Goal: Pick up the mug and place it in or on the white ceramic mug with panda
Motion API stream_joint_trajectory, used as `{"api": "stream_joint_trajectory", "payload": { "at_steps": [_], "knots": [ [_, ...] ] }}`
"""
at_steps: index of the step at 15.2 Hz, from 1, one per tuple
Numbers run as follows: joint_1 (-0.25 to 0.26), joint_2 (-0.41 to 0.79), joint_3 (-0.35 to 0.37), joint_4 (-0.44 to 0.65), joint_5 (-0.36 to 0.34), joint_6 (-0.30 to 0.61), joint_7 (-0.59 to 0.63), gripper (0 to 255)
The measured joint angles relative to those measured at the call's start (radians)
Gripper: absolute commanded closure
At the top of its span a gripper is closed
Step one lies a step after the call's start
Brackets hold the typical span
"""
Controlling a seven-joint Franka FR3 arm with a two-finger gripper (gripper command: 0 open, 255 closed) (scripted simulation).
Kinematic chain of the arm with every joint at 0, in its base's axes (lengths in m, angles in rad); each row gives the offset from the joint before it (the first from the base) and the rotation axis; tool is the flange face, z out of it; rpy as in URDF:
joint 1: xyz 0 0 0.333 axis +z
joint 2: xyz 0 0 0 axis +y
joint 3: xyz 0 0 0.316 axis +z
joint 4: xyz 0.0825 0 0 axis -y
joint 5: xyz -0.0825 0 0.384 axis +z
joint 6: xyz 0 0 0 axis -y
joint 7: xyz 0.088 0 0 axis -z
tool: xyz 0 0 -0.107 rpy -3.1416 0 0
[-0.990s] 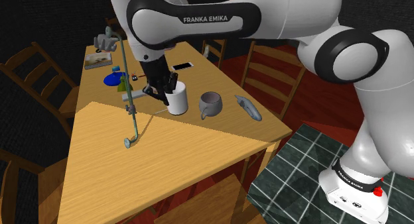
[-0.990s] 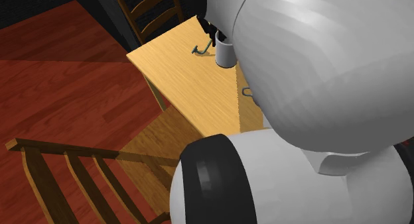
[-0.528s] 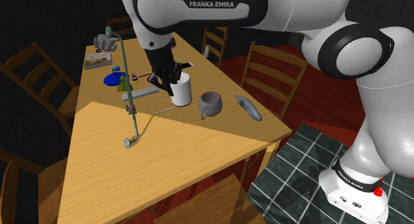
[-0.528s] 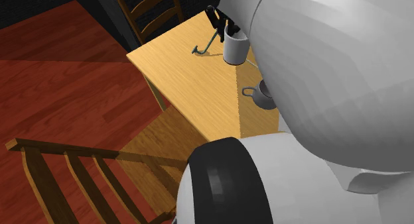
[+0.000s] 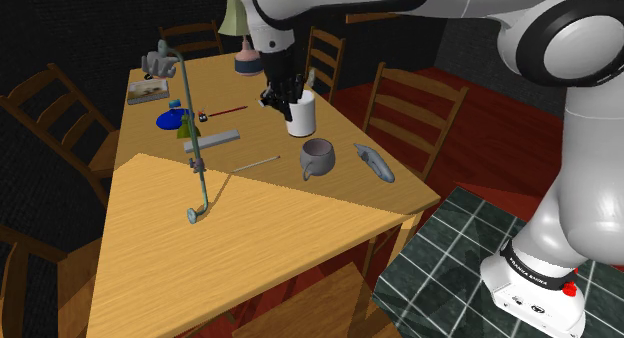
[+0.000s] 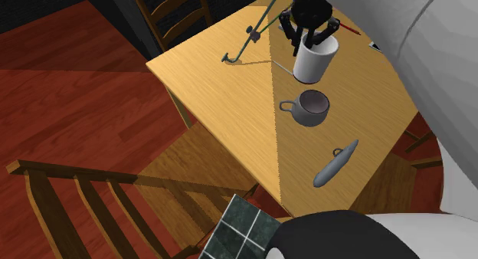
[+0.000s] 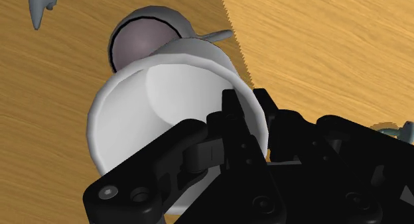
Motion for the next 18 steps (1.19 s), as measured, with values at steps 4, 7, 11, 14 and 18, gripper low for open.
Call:
{"api": "stream_joint_trajectory", "payload": {
  "at_steps": [4,7,11,14,18],
  "knots": [
    [-0.056,-0.064,-0.016,-0.089,0.014,0.029,-0.061,255],
    [-0.063,-0.075,-0.017,-0.147,0.017,0.077,-0.064,255],
    [-0.069,-0.085,-0.018,-0.216,0.019,0.136,-0.063,255],
    [-0.07,-0.085,-0.018,-0.255,0.018,0.175,-0.06,255],
    [-0.072,-0.078,-0.02,-0.299,0.016,0.225,-0.058,255]
  ]
}}
